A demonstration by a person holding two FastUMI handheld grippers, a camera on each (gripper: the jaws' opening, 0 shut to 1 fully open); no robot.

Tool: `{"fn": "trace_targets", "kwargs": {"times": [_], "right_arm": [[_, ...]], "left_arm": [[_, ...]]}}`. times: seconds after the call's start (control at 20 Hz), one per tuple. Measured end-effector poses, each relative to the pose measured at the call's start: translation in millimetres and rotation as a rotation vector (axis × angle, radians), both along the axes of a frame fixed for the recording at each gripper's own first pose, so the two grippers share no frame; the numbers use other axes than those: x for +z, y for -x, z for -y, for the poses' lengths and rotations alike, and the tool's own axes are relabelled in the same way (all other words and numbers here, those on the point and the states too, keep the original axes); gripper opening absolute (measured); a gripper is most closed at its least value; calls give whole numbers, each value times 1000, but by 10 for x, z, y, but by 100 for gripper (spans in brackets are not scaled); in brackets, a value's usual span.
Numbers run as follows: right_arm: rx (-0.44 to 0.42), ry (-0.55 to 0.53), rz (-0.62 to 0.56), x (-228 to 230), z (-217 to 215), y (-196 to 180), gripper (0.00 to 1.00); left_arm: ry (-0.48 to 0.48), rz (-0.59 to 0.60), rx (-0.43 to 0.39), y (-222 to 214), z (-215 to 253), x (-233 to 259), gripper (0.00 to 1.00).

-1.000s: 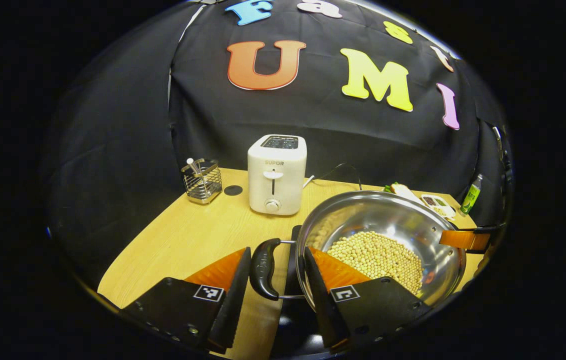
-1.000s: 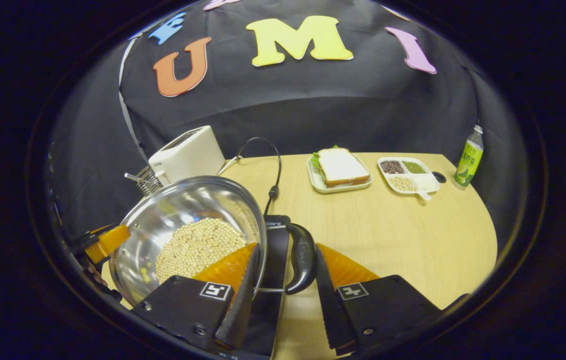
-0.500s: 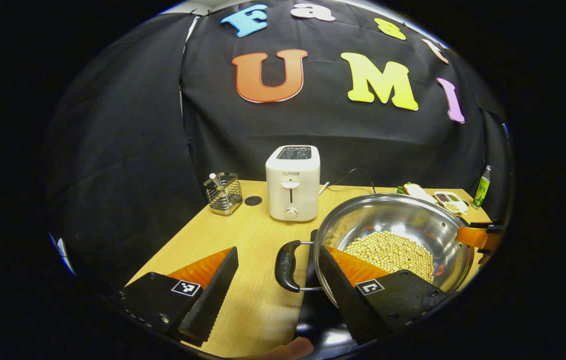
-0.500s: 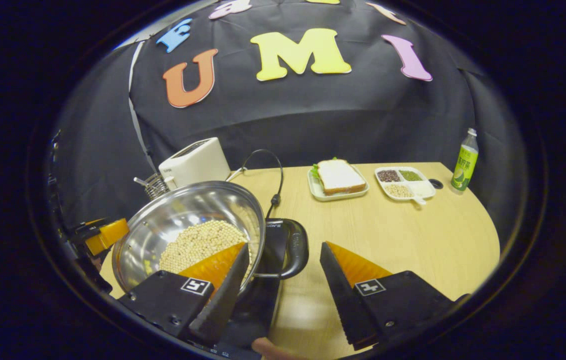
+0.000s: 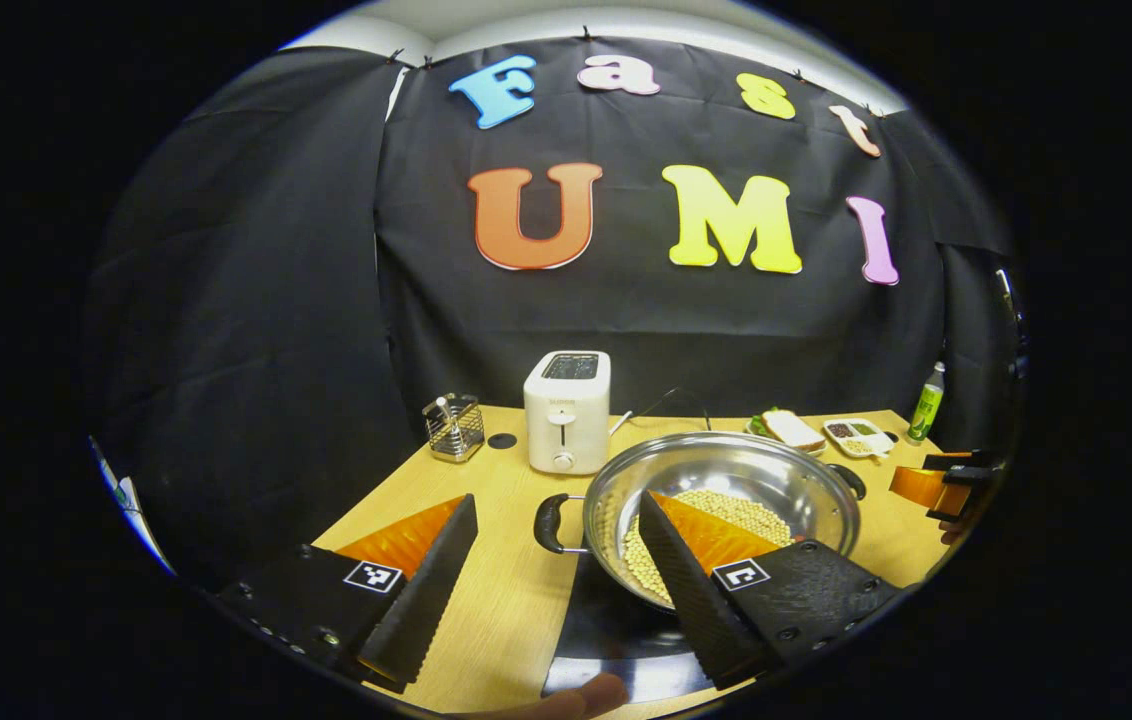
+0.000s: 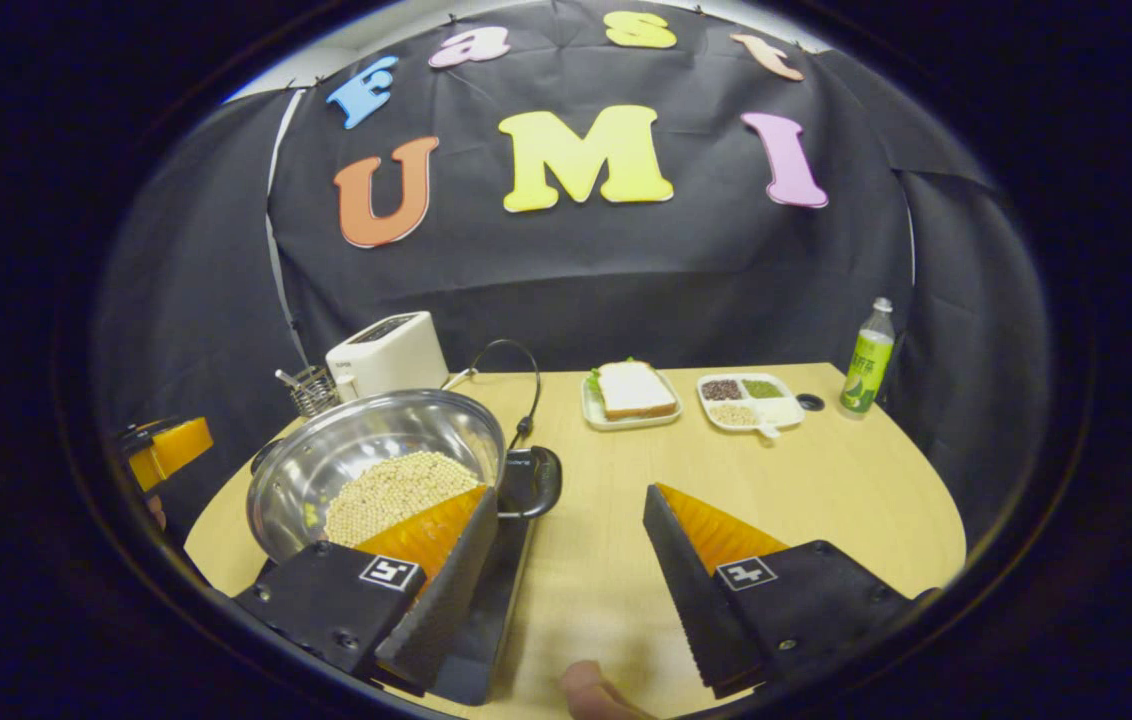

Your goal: First push the handle of the pot to place it horizontally, then grasp the pot with both hands and set it on the induction cooktop.

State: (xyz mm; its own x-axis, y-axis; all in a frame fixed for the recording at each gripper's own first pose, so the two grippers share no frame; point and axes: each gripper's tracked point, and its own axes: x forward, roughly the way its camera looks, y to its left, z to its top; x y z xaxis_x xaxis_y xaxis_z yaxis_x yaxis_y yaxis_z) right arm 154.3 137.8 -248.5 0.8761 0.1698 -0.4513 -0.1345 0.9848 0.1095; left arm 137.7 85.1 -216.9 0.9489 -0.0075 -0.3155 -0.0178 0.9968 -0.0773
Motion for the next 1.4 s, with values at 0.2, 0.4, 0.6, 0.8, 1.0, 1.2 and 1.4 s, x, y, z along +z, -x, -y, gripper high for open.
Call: {"fn": "trace_targets", "kwargs": {"times": [0.2,0.4,0.6,0.8,1.0,1.2,1.4], "right_arm": [[-18,-1,49,203,206,345,94],[-12,-3,111,417,361,705,95],[-18,8,180,660,551,1080,97],[-48,8,258,1018,810,1455,96],[-94,-5,328,1380,1085,1827,96],[-115,-12,398,1709,1271,2165,98],[-136,13,459,1948,1456,2482,96]], "left_arm": [[-17,38,-15,230,148,213,96],[-63,54,-8,465,291,320,97],[-76,84,-4,771,426,477,97],[-72,145,7,1105,520,754,97],[-54,226,-3,1502,625,1115,96],[-34,300,-12,1797,685,1436,96],[-2,341,-25,2019,710,1641,96]]}}
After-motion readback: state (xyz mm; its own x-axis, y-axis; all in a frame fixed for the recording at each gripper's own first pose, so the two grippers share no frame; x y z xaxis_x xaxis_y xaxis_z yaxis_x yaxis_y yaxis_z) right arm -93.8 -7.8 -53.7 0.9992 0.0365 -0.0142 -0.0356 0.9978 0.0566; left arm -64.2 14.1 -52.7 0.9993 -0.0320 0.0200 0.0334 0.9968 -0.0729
